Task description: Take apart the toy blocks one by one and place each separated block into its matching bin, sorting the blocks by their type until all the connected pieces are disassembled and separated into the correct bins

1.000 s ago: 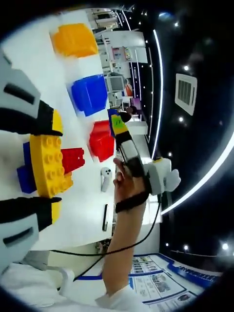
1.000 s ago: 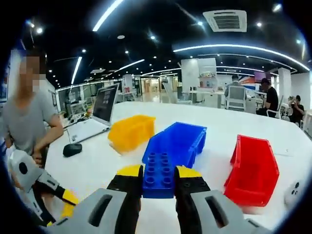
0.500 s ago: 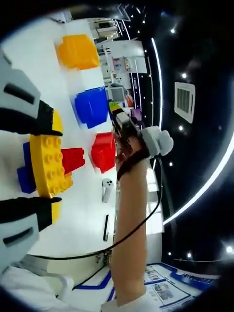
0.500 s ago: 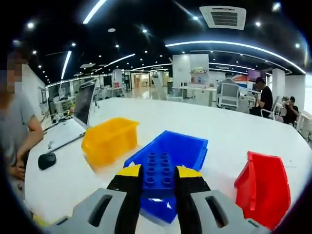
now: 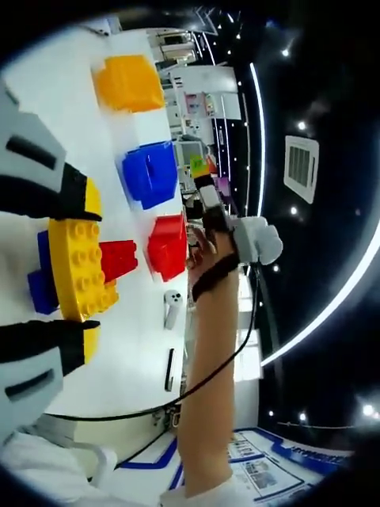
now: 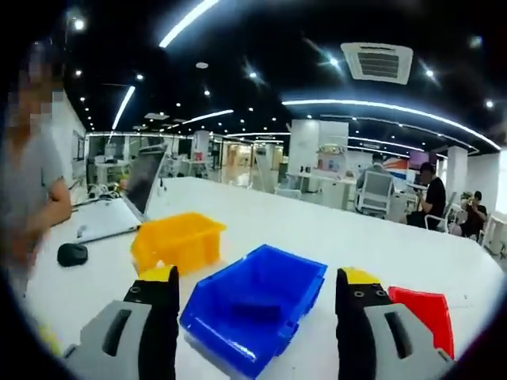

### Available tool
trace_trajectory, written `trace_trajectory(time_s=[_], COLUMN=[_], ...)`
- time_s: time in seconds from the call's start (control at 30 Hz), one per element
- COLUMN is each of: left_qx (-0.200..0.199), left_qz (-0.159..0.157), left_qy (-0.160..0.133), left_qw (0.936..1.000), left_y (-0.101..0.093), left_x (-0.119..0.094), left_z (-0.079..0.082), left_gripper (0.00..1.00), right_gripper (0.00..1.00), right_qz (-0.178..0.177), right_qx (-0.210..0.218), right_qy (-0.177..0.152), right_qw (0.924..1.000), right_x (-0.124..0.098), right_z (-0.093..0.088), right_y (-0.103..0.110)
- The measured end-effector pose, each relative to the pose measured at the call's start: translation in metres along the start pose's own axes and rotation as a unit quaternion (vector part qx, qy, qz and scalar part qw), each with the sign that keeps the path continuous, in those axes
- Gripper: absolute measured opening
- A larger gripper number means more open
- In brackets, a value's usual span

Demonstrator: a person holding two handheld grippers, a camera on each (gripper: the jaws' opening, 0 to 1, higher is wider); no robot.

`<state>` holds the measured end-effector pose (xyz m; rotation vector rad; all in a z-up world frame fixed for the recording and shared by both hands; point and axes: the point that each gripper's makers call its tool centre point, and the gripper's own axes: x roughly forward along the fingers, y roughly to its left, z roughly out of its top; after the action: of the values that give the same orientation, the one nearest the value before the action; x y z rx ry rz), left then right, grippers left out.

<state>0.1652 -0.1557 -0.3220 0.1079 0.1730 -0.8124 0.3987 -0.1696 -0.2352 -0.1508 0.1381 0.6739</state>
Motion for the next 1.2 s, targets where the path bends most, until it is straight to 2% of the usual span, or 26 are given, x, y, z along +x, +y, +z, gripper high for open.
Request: trace_trajectory(time_s=[0.17, 0.3, 0.4, 0.5, 0.57, 0.73, 0.83, 0.93, 1.1, 1.2], left_qx=[0.002, 0.003, 0.004, 0.006, 0.008, 0.013, 0.016, 0.017, 0.023, 0.027], left_qz=[-0.008, -0.016, -0.021, -0.03, -0.04, -0.059, -0.067, -0.081, -0.094, -0.102], left_qy=[-0.003, -0.004, -0.005, -0.007, -0.007, 0.003, 0.006, 0.006, 0.011, 0.012], left_qw=[1.0, 0.9999, 0.9998, 0.9995, 0.9992, 0.9982, 0.9976, 0.9966, 0.9952, 0.9943], left_y=[0.001, 0.0, -0.004, -0.007, -0.008, -0.009, -0.01, -0.011, -0.016, -0.018], left_x=[0.0, -0.001, -0.001, -0.002, -0.003, -0.002, -0.001, 0.002, 0.005, 0.005], left_z=[0.0, 0.0, 0.0, 0.0, 0.0, 0.0, -0.001, 0.0, 0.001, 0.001], left_gripper=[0.5, 0.5, 0.5, 0.5, 0.5, 0.5, 0.5, 0.5, 0.5, 0.5], right_gripper=[0.77, 0.74, 0.73, 0.71, 0.69, 0.68, 0.64, 0.6, 0.59, 0.58], right_qz=[0.046, 0.068, 0.082, 0.092, 0.097, 0.114, 0.117, 0.11, 0.136, 0.151], right_qx=[0.011, 0.021, 0.031, 0.029, 0.023, 0.019, 0.014, -0.028, -0.012, -0.029], right_qy=[-0.05, -0.071, -0.069, -0.039, -0.035, -0.029, -0.025, -0.012, -0.005, 0.0], right_qw=[0.9976, 0.995, 0.9937, 0.9945, 0.9944, 0.9929, 0.9927, 0.9935, 0.9907, 0.9881], right_x=[-0.061, -0.109, -0.137, -0.167, -0.181, -0.199, -0.205, -0.203, -0.199, -0.198], right_z=[0.018, 0.016, 0.002, -0.025, -0.033, -0.044, -0.052, -0.064, -0.076, -0.079], right_y=[0.02, 0.03, 0.035, 0.041, 0.042, 0.043, 0.054, 0.061, 0.081, 0.089])
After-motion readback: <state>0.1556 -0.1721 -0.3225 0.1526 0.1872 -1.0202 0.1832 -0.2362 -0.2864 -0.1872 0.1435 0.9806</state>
